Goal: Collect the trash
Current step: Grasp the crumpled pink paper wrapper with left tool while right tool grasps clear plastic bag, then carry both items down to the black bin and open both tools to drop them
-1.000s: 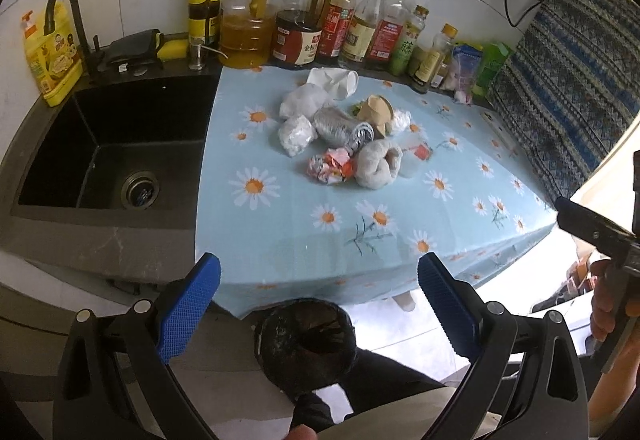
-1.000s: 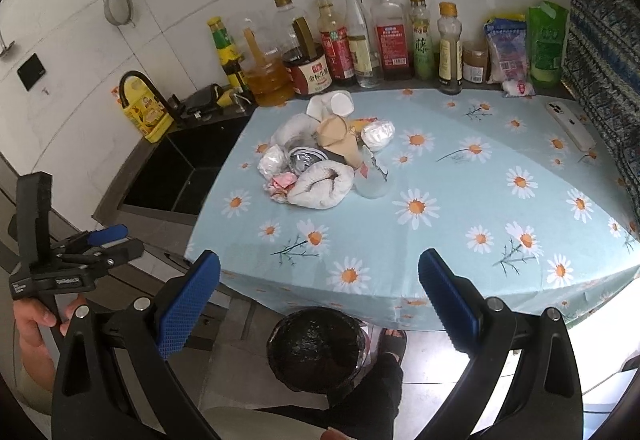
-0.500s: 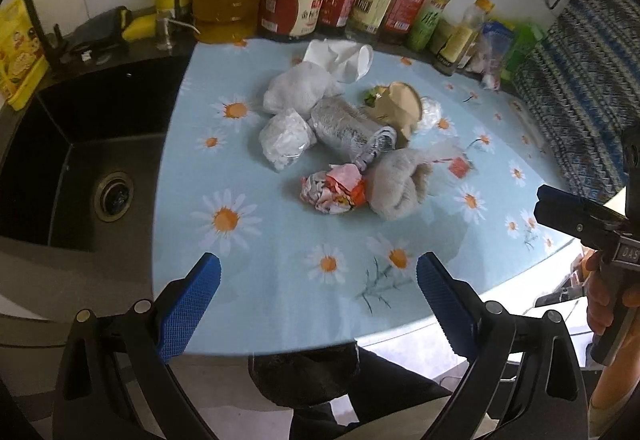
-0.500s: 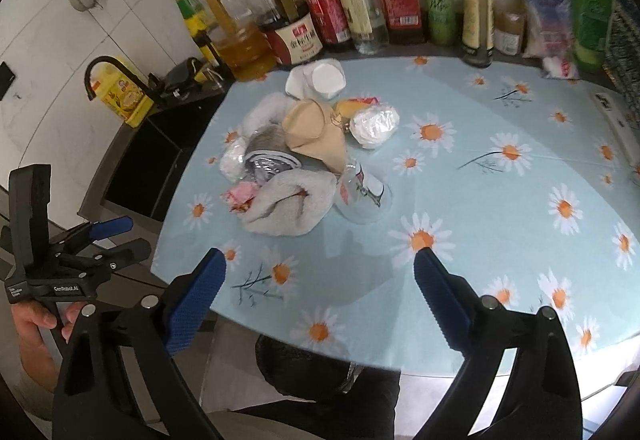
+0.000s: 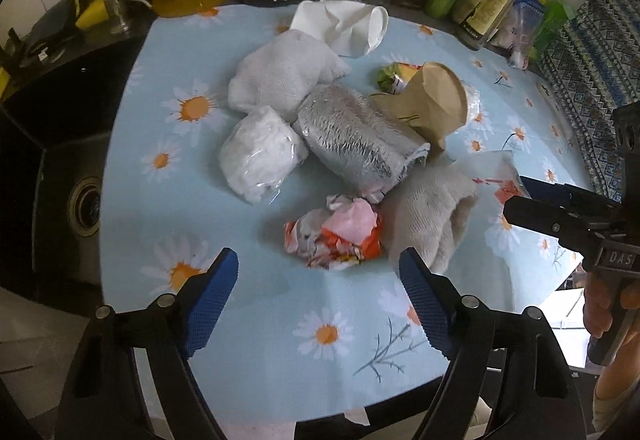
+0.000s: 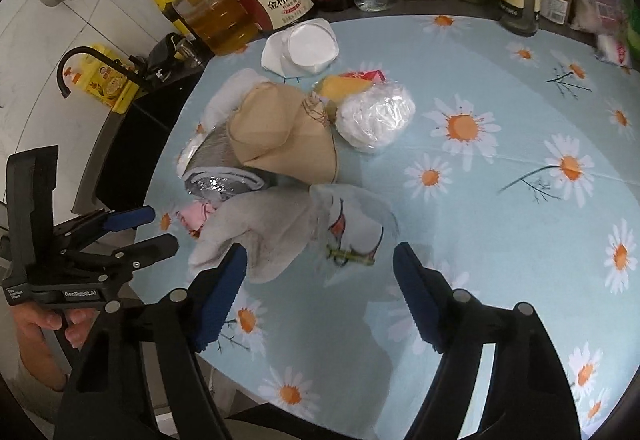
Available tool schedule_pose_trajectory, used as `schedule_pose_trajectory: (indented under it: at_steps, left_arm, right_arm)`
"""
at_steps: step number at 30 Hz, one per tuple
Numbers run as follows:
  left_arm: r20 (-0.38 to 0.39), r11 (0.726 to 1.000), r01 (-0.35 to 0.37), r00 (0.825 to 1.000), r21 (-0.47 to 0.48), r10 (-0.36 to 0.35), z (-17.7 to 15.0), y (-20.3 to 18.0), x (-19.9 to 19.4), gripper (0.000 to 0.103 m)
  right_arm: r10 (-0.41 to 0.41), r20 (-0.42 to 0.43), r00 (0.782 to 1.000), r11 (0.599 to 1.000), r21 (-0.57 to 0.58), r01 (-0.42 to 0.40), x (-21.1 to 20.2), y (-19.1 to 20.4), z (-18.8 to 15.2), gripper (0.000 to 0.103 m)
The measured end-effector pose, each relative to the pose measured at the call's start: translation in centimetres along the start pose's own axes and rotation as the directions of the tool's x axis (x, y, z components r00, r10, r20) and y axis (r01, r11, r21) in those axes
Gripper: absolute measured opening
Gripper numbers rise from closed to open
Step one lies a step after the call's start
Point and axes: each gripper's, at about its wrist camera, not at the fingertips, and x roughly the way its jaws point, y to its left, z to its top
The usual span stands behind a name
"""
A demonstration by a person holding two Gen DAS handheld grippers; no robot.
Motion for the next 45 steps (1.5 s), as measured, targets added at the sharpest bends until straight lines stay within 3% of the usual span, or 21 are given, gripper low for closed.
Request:
schedule_pose_trajectory:
  at_steps: [1, 8, 9, 13, 16, 22, 35, 45]
  left_arm:
    - [-0.003, 1.0, 0.0, 1.0, 0.002, 0.0, 0.2, -0.1, 0.3, 0.08]
    - [-0.031, 1.0, -0.018, 0.999, 0.013, 0.019, 1.5, -0.1, 2.3, 0.079]
    - [-0.033, 1.0, -0.021, 0.999, 0.022, 0.022, 1.6, -0.2, 2.5, 0.073]
    - [-0.059, 0.999, -0.03, 0.998, 0.043, 0.033, 2.0, -0.6, 3.4, 0.07]
    - [-0.062, 0.998, -0.028, 0.998, 0.053, 0.031, 2.1, -0.7, 3.7, 0.062]
    - [-0.078, 0.997, -0.021, 0.997, 0.076, 0.027, 2.1, -1.4, 4.3, 0.036]
    - [-0.027, 0.998, -0.015, 0.999, 0.063, 0.017, 1.5, -1.3, 1.7, 0.034]
    - [0.019, 0.999, -0.003, 1.0, 0.043, 0.003, -1.8, -0.7, -1.8, 0.034]
  right_arm:
    - [-0.002, -0.008, 1.0, 1.0, -0.002, 0.002, 0.3, -0.1, 0.2, 0.066]
    - [-0.007, -0.031, 0.999, 1.0, 0.015, 0.008, 1.5, -1.2, 1.1, 0.066]
    - [-0.003, -0.034, 0.999, 1.0, 0.014, 0.004, 1.7, -1.4, 1.2, 0.066]
    - [0.001, -0.05, 0.999, 1.0, 0.009, -0.001, 2.3, -1.5, 1.3, 0.062]
    - [-0.003, -0.061, 0.998, 1.0, 0.01, 0.003, 2.7, -1.8, 1.3, 0.054]
    - [-0.001, -0.058, 0.998, 1.0, 0.001, 0.001, 2.7, -1.7, 1.2, 0.05]
    - [-0.009, -0.018, 1.0, 1.0, 0.015, 0.01, 0.4, -1.3, 0.4, 0.05]
    - [-0.018, 0.014, 1.0, 1.0, 0.008, 0.018, -2.4, 1.1, -2.6, 0.05]
